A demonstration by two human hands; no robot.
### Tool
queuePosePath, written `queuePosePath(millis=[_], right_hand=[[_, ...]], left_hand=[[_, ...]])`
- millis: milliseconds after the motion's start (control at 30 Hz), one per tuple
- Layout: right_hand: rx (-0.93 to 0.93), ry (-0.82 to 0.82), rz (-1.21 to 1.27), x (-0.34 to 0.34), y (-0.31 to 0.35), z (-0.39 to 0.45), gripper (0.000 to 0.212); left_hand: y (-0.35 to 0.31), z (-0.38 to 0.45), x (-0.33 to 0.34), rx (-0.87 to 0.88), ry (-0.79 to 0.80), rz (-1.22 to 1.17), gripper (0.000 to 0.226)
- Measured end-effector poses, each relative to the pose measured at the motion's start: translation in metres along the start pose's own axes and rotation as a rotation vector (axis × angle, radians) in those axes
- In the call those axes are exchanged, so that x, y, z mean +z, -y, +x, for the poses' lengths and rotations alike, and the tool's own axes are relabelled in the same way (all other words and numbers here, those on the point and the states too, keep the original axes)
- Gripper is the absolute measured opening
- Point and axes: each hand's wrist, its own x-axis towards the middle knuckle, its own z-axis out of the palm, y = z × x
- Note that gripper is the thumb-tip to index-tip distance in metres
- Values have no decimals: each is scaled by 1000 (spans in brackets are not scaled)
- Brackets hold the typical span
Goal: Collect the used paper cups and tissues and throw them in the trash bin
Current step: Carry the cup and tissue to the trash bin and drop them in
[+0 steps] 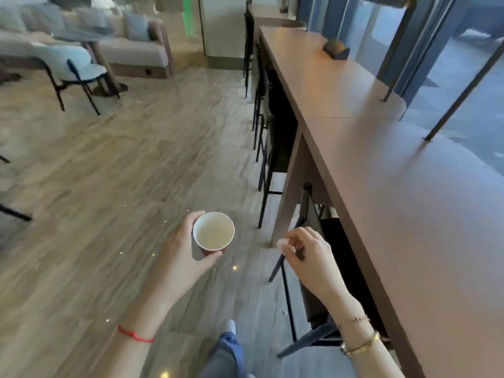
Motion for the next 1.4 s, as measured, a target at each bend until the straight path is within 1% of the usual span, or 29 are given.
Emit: queuePosePath(millis=[200,367,600,700,867,1000,1100,1200,1267,1400], right_hand=[[-197,226,86,67,61,6,9],[-376,426,126,129,122,6,9],[-599,667,169,224,229,-6,8],[-686,731,182,263,277,-15,8],[-824,833,217,341,382,-44,6],[-933,898,265,396,468,-74,7],[-983,952,293,433,525,-96,8],[-1038,1009,310,469,574,-119,8],[-1062,1055,313,497,606,-135,8],[-1137,1127,304,564,681,-169,8]], left_hand=[[46,-93,-64,-273,-278,79,77],[75,-168,-114,-465,-498,156,77],[113,-248,-180,-678,-780,212,76],[130,-269,-210,-742,-875,226,76],[171,-324,-288,-813,-1037,210,76],[195,-376,-352,-871,-1171,261,77],[212,-413,-389,-952,-1266,284,71],[233,-443,-418,-1032,-1330,299,70],[247,-460,-439,-1078,-1369,299,73],[286,-495,-490,-1135,-1392,340,72]])
